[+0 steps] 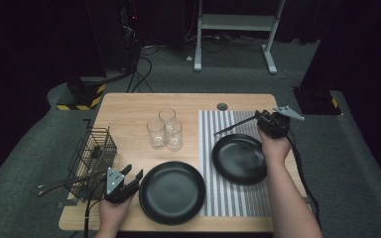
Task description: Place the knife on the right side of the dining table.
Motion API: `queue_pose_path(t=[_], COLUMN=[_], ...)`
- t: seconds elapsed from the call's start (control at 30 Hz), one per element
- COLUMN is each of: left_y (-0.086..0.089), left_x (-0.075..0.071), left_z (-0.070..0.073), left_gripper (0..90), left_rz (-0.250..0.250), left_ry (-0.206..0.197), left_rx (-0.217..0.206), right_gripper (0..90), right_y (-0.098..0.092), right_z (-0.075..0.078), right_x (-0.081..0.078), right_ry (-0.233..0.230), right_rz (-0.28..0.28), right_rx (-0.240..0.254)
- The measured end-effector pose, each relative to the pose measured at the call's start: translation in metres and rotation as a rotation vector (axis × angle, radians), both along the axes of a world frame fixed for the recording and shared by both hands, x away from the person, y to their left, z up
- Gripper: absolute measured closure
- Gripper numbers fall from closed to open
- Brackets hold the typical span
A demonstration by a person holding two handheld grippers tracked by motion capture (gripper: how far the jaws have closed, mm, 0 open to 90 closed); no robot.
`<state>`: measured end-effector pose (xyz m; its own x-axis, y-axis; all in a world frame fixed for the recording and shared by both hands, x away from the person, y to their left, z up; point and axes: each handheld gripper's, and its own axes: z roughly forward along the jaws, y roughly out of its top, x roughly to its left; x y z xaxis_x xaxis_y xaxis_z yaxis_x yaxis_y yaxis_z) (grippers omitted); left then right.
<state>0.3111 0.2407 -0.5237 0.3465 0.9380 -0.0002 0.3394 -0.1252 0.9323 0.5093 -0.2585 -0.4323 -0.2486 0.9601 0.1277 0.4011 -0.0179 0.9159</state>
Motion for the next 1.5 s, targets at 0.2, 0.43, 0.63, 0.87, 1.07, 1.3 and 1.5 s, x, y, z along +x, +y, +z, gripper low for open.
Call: queue_pose_path(t=[0.2,0.43,0.63,0.87,1.07,1.3,1.5], left_y=[0.000,0.000,0.000,0.000,0.000,0.000,0.000], left_x=[0.000,0.000,0.000,-0.001,0.000,0.000,0.000], left_z=[0.000,0.000,0.000,0.000,0.000,0.000,0.000], left_gripper=[48.6,48.5,48.5,48.5,48.5,48.5,48.5], left_rz=[0.004,0.010,0.013,0.011,0.010,0.011,0.011], left_ry=[0.002,0.005,0.005,0.004,0.005,0.005,0.007], left_rx=[0.000,0.003,0.004,0.004,0.003,0.002,0.002], right_gripper=[62.8,62.0,61.3,60.5,59.7,58.6,57.2], right_y=[-0.007,-0.013,-0.018,-0.023,-0.026,-0.030,-0.034], right_z=[-0.007,-0.014,-0.019,-0.026,-0.029,-0.035,-0.041], right_x=[0.003,0.006,0.008,0.010,0.012,0.012,0.012], right_ry=[0.011,0.020,0.025,0.041,0.048,0.058,0.068], right_rz=[-0.005,-0.005,-0.006,-0.012,-0.016,-0.025,-0.029], right_rx=[0.028,0.046,0.059,0.082,0.087,0.097,0.097])
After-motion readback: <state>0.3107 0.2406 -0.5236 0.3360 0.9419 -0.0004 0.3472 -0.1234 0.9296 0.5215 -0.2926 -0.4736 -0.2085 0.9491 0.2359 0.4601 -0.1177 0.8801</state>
